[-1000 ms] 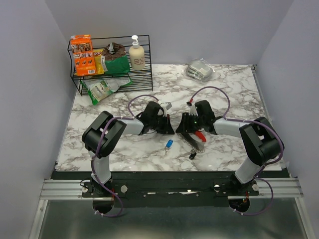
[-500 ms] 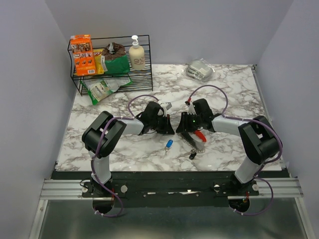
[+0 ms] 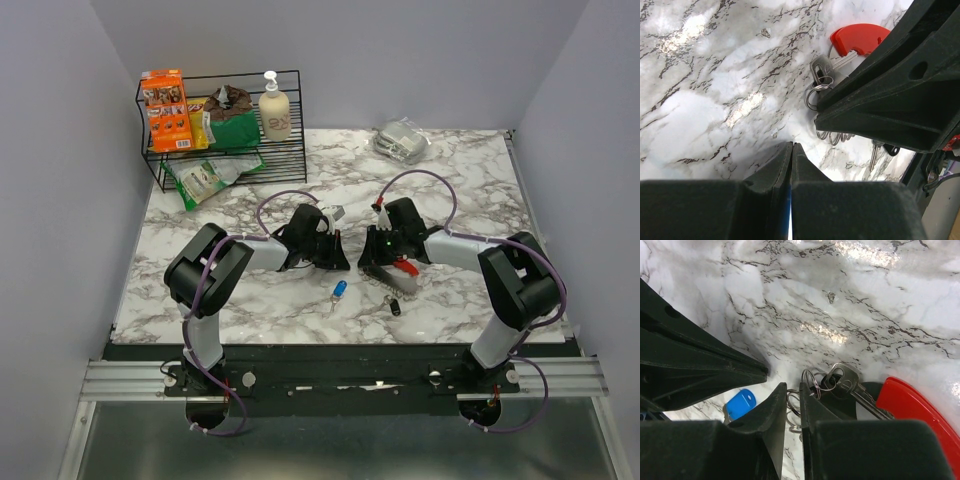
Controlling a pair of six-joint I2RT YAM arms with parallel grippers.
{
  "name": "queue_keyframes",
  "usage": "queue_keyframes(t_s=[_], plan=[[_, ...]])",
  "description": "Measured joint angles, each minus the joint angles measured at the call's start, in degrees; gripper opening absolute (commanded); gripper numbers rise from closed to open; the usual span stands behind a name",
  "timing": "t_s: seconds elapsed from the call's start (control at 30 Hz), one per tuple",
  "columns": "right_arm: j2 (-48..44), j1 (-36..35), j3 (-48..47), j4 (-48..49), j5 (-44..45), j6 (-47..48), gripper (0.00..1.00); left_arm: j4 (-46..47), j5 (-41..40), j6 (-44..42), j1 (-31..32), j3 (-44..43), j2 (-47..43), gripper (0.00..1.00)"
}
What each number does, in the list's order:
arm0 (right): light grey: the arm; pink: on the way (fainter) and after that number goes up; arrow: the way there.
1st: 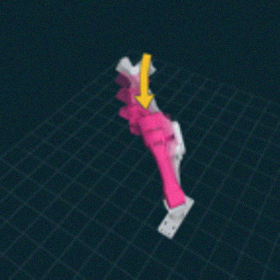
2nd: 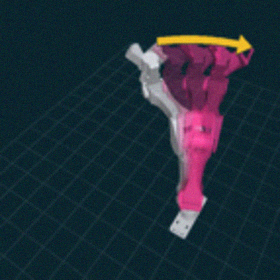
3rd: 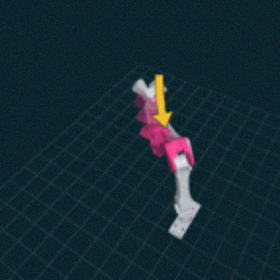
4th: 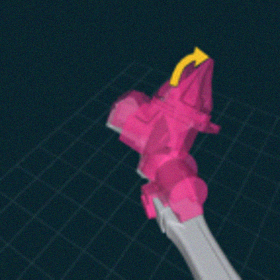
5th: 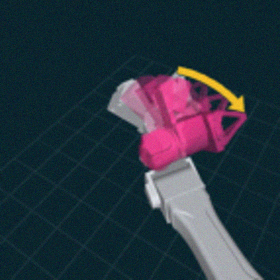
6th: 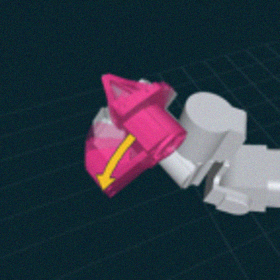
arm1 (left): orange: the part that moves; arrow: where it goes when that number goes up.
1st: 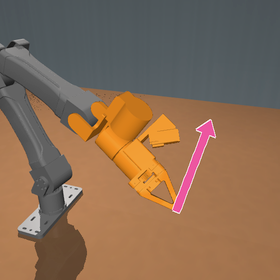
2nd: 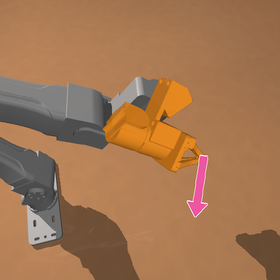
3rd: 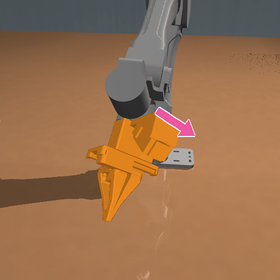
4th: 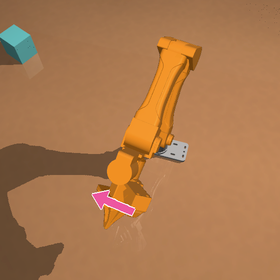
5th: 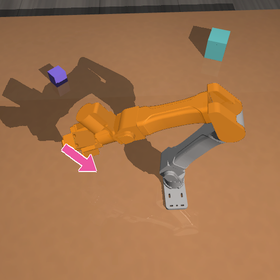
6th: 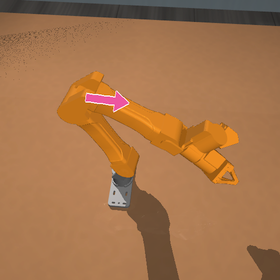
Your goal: Put the keys on the keyring
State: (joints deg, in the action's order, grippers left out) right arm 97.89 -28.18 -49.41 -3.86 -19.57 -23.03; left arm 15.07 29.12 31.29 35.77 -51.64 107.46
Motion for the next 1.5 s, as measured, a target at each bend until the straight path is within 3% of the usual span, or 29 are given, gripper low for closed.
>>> queue_keyframes(t_s=[0.27, 0.5, 0.87, 1.17, 1.27, 1.3, 1.5], plan=[[-1.01, -0.17, -0.04, -2.01, 0.33, 0.31, 0.32, -0.20, 0.00, -0.07, 0.00, 0.02, -0.07, 0.11], [-2.08, -0.24, -0.61, -5.16, 0.66, 1.31, 0.45, -1.18, -0.02, -0.42, 0.00, 0.02, -0.48, 0.11], [-6.69, -0.24, -0.83, -7.43, 2.03, 2.14, 0.51, -2.60, -0.59, -0.68, 1.09, 0.39, -2.69, 0.14], [-12.61, -0.24, -0.72, -8.28, 3.85, 2.12, 0.54, -3.34, -2.47, -0.55, 3.85, 2.19, -9.40, 0.36], [-13.94, -0.24, 0.13, -8.35, 3.80, 2.10, 0.54, -2.40, -2.71, -0.33, 4.79, 3.58, -11.78, 0.59], [-14.49, -0.24, 0.57, -8.41, 3.80, 2.10, 0.54, -2.10, -2.73, -0.17, 4.94, 4.17, -12.37, 0.71], [-19.58, -0.24, 4.02, -9.66, 3.93, 2.10, 0.54, 2.10, -3.43, 0.79, 5.62, 11.06, -17.38, 0.82]])
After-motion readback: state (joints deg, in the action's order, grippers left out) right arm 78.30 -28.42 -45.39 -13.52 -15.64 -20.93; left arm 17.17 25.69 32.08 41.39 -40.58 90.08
